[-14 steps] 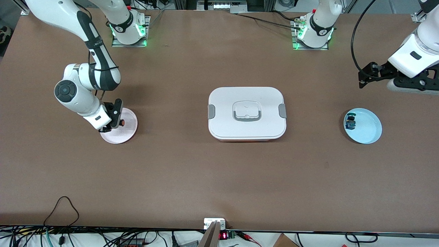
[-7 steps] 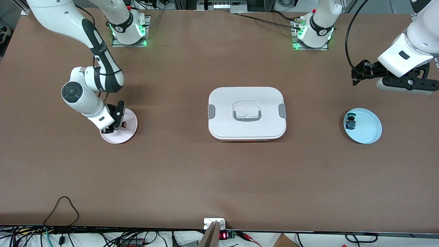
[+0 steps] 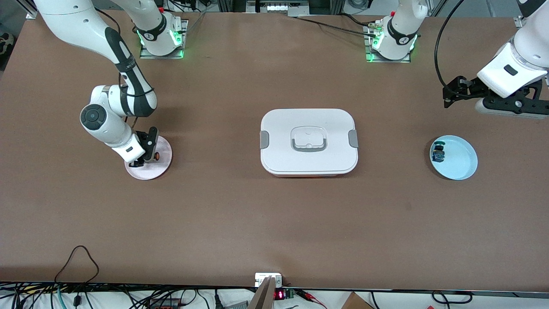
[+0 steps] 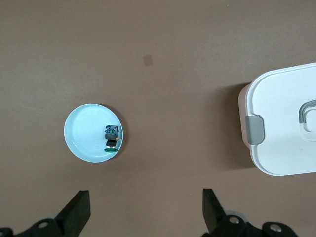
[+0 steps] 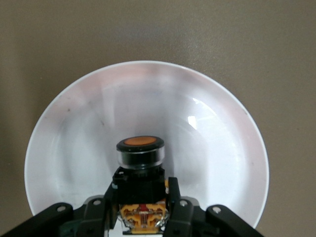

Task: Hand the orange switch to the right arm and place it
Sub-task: 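Lower the switch onto the white plate while the left gripper rises, then open the right gripper and raise it away from the plate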

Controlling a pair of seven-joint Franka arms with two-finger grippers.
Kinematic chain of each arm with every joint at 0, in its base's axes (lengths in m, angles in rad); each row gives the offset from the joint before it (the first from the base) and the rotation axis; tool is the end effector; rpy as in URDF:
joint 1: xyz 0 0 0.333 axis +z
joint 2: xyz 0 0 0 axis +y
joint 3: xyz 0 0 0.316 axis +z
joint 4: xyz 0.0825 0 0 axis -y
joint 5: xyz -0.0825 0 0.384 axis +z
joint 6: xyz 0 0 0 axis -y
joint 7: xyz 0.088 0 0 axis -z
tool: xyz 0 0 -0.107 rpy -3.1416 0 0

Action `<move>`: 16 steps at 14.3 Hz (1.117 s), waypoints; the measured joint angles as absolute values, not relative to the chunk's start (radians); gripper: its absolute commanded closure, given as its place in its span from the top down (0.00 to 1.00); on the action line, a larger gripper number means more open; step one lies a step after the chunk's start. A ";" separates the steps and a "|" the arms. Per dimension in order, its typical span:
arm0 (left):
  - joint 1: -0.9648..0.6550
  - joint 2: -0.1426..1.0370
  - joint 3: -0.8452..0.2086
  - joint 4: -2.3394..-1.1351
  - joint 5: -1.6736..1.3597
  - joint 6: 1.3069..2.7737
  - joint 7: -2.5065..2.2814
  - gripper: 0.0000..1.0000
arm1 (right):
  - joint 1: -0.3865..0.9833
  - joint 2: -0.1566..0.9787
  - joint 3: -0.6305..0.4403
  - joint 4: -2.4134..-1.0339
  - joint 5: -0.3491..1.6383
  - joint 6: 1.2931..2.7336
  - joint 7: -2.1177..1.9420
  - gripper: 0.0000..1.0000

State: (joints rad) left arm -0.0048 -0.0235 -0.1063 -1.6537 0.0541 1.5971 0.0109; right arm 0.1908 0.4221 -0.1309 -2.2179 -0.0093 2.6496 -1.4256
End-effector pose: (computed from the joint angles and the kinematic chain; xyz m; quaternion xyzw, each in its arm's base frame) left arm 0.5449 -0.0558 0.6006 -0.9975 0.0621 0.0152 0.0291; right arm 0.5503 0.0317 0.1862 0.7295 0.6833 -0.0132 0.0265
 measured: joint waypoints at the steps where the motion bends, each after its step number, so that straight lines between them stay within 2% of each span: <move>1: -0.004 -0.021 -0.106 -1.651 0.054 1.597 0.011 1.00 | 0.187 0.422 -0.131 -2.217 -0.009 2.651 -1.426 1.00; 5: -0.004 -0.016 -0.106 -1.647 0.054 1.596 0.011 1.00 | 0.180 0.385 -0.131 -2.204 -0.009 2.620 -1.424 1.00; 8: -0.004 -0.016 -0.106 -1.646 0.054 1.596 0.011 1.00 | 0.180 0.321 -0.131 -2.148 -0.008 2.495 -1.417 1.00; 12: -0.004 -0.016 -0.106 -1.646 0.054 1.586 0.011 1.00 | 0.180 0.279 -0.131 -2.005 -0.006 2.304 -1.408 1.00; 16: -0.004 -0.016 -0.106 -1.642 0.054 1.567 0.011 1.00 | 0.181 0.266 -0.131 -1.806 0.021 2.111 -1.342 1.00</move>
State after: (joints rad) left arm -0.0039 -0.0160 -0.1064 -1.6415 0.0541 1.5668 0.0111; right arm 0.1813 0.2664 -0.1305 -1.8059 0.0212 2.1114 -1.3420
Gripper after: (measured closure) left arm 0.000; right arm 0.000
